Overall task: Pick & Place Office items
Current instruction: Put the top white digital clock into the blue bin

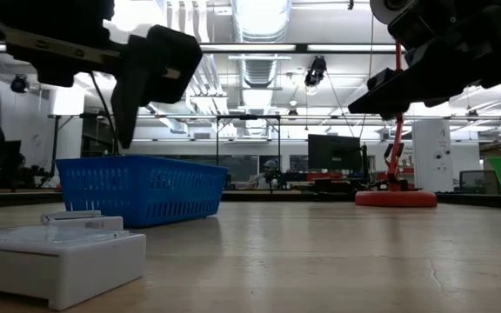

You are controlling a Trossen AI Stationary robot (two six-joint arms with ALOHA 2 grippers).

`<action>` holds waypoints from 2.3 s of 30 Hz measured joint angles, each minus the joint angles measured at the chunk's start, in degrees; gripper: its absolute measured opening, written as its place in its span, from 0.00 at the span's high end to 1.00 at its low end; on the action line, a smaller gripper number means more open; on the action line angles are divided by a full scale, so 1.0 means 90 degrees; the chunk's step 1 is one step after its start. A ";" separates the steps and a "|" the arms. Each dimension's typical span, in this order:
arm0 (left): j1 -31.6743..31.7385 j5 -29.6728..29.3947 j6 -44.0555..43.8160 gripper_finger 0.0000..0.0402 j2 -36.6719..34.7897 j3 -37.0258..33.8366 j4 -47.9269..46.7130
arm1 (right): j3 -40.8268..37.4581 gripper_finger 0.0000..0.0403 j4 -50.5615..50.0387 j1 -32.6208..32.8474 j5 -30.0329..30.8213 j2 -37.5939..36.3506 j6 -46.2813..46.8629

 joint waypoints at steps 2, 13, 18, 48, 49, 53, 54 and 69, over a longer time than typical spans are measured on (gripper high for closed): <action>0.0004 0.0014 0.0012 0.29 0.0000 0.0000 0.0007 | 0.0083 0.50 -0.0167 0.0000 -0.0001 0.0000 0.0000; -0.0006 -0.0006 -0.0276 0.29 0.0107 0.0010 0.0719 | 0.0314 0.50 -0.0461 0.0114 -0.0010 -0.0002 -0.0063; 0.0002 -0.0045 -0.0710 0.29 0.0137 -0.0014 0.0709 | 0.0306 0.50 -0.0507 0.0114 0.0004 -0.0002 -0.0022; -0.0138 -0.0800 -0.0553 0.33 0.0920 0.0036 -0.0068 | 0.0302 0.50 -0.0641 0.0185 0.0006 -0.0002 0.0168; -0.0139 -0.0799 -0.0575 0.34 0.0920 0.0035 -0.0071 | 0.0302 0.50 -0.0647 0.0185 0.0005 -0.0002 0.0168; -0.0144 -0.0780 -0.0715 0.43 0.0920 0.0029 -0.0087 | 0.0300 0.50 -0.0647 0.0197 0.0005 -0.0002 0.0168; -0.0147 -0.0772 -0.0756 0.46 0.0920 0.0029 -0.0096 | 0.0299 0.50 -0.0647 0.0197 0.0005 -0.0002 0.0168; -0.0221 -0.0858 -0.0806 0.68 0.0908 0.0029 -0.0100 | 0.0299 0.50 -0.0647 0.0200 0.0004 -0.0002 0.0168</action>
